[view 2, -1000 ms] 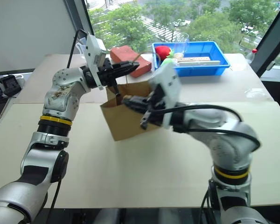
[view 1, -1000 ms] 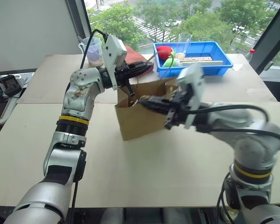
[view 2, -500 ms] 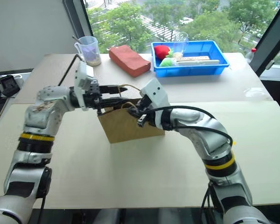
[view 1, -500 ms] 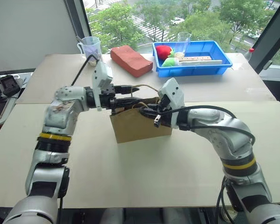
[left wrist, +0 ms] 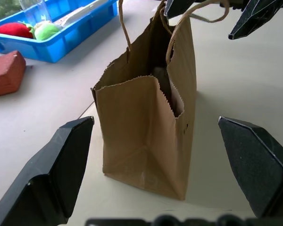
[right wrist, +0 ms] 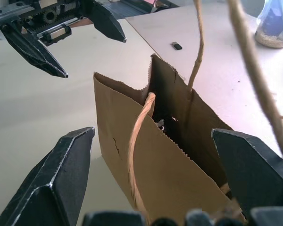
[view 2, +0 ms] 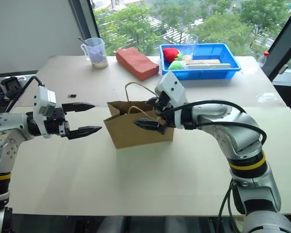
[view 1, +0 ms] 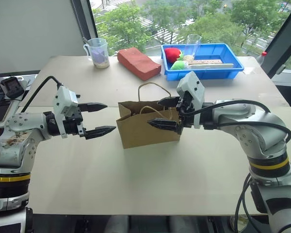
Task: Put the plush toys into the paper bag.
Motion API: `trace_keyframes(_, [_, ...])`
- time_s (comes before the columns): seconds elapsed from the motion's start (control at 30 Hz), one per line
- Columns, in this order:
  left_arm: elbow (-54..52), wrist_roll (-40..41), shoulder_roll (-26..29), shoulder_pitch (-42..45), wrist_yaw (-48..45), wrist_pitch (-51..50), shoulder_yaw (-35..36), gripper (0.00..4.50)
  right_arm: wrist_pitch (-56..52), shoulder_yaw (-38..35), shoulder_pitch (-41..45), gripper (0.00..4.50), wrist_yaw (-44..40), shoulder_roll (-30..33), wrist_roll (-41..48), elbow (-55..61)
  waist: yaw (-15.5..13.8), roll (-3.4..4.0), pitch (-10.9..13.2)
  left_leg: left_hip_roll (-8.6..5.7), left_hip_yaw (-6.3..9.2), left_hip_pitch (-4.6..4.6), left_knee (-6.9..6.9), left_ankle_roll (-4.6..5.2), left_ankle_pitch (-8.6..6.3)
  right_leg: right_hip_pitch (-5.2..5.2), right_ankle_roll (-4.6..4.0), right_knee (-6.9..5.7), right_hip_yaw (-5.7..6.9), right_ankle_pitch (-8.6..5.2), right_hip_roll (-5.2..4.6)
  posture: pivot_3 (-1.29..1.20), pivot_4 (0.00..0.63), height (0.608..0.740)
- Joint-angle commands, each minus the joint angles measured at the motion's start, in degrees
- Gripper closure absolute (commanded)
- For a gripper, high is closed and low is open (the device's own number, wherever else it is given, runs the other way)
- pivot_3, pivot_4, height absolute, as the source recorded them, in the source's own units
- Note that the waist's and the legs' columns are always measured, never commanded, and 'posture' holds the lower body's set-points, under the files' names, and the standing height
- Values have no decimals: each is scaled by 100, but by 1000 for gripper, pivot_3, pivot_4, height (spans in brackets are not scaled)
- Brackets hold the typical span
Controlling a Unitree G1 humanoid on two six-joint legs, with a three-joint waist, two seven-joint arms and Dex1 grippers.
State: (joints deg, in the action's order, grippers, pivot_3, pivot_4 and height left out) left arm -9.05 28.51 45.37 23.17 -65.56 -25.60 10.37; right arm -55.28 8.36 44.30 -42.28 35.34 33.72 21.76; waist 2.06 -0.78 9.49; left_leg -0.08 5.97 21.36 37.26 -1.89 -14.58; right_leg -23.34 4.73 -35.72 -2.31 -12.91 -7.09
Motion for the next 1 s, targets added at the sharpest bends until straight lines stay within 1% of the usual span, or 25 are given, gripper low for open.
trace_keyframes(0.03, [168,-398,-440,58,446,714,-234,0,49,-159,213,36,-56,93,4,140,-21,0,0,0,0,1,0,0,0,0,0,1,0,0,0,0,150,740])
trace_keyframes(0.1, [373,-549,-745,131,608,940,-403,0,-16,-200,271,36,-81,148,39,175,-33,0,0,-1,-1,1,1,0,0,1,0,2,0,0,0,0,150,740])
trace_keyframes(0.2, [732,-697,-1054,261,733,1215,-557,0,-93,-239,350,36,-109,243,92,214,-21,-1,1,-1,-1,2,3,-1,0,0,-1,2,1,1,0,0,150,740])
trace_keyframes(0.37, [1656,-1011,-1333,662,849,1956,-654,0,-380,-428,543,36,-150,364,393,357,5,-2,1,-1,-1,1,3,0,0,0,-1,0,2,1,0,0,150,740])
trace_keyframes(0.57, [2339,-1008,-1511,1017,336,2267,-919,0,-634,-577,604,36,-261,544,692,485,12,-2,1,-1,0,2,3,0,0,0,-1,0,2,1,0,0,150,740])
trace_keyframes(0.77, [3355,-1129,-1675,1574,-238,2765,-1135,0,-722,-628,586,36,-280,637,781,536,14,-2,1,-2,0,5,7,0,0,0,-1,0,3,1,0,0,150,740])
trace_keyframes(0.9, [3690,-1169,-1749,1800,-504,2976,-1228,0,-762,-705,576,36,-286,802,842,566,19,-2,1,-2,0,5,9,0,0,0,-1,-1,3,1,0,0,150,740])
trace_keyframes(1.0, [3674,-1139,-1806,1817,-599,2980,-1233,818,-701,-759,544,0,-295,976,804,508,21,-2,1,-2,0,7,8,1,-1,-1,0,0,3,0,0,0,150,740])
